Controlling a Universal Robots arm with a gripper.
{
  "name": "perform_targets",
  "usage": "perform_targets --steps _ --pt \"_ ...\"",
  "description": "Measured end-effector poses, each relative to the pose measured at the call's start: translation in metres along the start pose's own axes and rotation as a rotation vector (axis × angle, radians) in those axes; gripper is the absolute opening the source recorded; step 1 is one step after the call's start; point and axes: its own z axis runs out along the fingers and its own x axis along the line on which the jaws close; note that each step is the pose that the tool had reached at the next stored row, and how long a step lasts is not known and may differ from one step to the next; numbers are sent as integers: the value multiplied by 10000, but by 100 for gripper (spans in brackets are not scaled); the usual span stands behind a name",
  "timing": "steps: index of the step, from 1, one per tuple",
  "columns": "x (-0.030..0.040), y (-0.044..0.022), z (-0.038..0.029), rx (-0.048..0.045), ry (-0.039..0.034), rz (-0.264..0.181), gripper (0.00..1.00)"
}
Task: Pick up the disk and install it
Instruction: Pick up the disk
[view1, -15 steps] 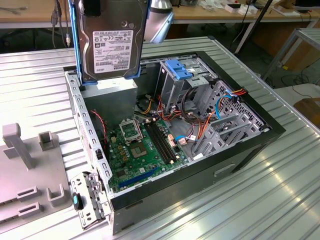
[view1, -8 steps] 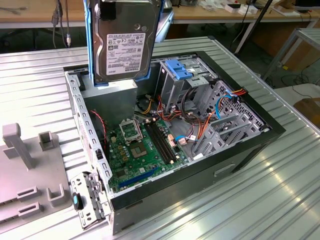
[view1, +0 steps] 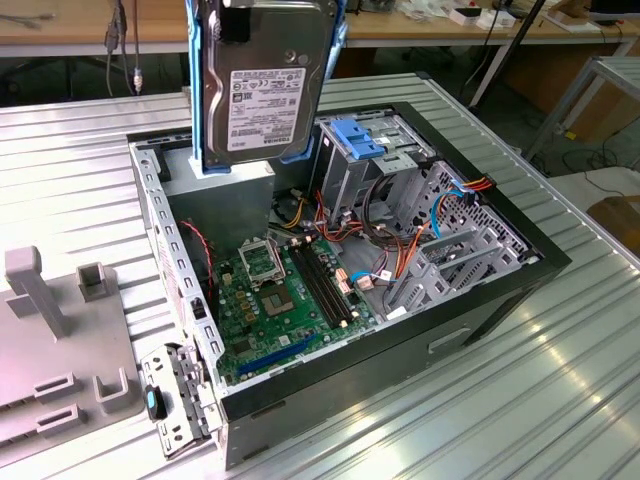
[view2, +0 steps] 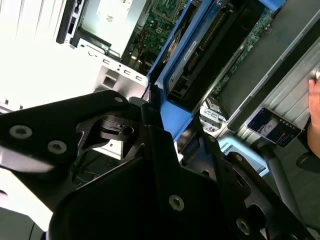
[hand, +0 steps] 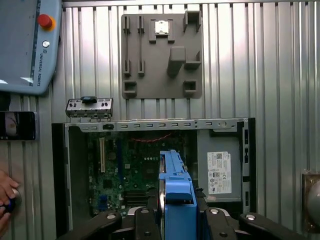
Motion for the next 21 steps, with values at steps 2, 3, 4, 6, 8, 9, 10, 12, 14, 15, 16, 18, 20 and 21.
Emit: perform_targets --steps 2,3,4,6,8,9,10,12,14,15,16,18,20,21 --pt "10 -64 6 1 -1 0 37" --pt "15 -76 7 -1 1 0 37" --pt "20 -90 9 -1 2 1 37" --pt "41 -136 19 0 1 0 37" --pt "66 -160 29 -1 1 0 37" --pt "84 -167 34 -1 1 0 37" --pt "140 -187 45 -1 1 1 37" --pt "289 -232 71 0 0 0 37" --pt "330 -338 96 -2 2 -1 37" --pt "331 -379 104 -1 2 0 37" --pt "329 -443 115 -1 2 0 37" --pt "325 -557 135 0 -1 -19 37" --pt "322 -645 144 0 0 -30 37" --pt "323 -649 143 -1 1 -32 37"
